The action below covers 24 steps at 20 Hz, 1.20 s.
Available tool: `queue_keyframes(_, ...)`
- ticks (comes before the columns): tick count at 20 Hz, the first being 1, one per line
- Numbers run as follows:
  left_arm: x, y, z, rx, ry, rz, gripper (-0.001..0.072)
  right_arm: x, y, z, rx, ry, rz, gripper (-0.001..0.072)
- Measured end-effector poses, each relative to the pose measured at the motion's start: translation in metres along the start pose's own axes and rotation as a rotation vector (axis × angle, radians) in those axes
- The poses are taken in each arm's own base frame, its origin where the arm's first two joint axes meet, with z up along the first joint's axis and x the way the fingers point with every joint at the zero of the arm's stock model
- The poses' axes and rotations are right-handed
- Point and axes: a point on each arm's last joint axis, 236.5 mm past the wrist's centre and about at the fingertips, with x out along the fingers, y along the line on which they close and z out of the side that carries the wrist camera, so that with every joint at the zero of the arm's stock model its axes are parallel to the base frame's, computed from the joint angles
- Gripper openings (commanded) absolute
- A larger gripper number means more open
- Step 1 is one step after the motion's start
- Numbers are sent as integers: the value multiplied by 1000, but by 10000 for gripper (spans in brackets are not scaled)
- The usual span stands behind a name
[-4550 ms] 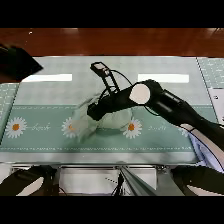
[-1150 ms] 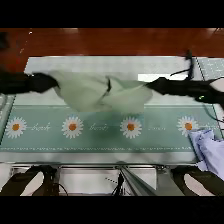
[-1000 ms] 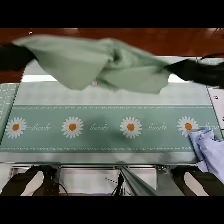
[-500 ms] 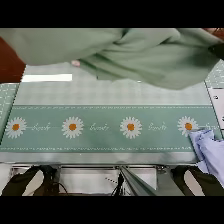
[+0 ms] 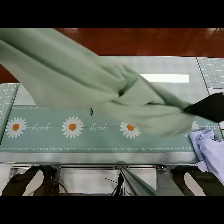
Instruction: Fold the shirts.
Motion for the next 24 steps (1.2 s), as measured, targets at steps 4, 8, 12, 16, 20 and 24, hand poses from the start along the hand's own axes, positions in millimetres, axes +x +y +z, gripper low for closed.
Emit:
queue_keyframes(4, 44, 32, -74, -197, 179, -57, 21, 93, -22, -27, 55, 212, 32, 32)
queue_keyframes(8, 91, 57, -151, -364, 308, -92, 21, 180, -57, -30, 161, 274, 8, 33)
queue_keyframes(12, 130, 80, -205, -483, 367, -73, 21, 238, -93, -5, 316, 193, -13, 34)
queue_keyframes(16, 153, 106, -219, -530, 362, -22, 21, 258, -106, 28, 457, 69, 31, 34)
queue_keyframes(20, 155, 127, -184, -470, 272, 19, 21, 225, -83, 73, 408, -62, 166, 33)
queue_keyframes(24, 158, 159, -156, -449, 175, 97, 21, 188, -86, 99, 367, -177, 161, 33)
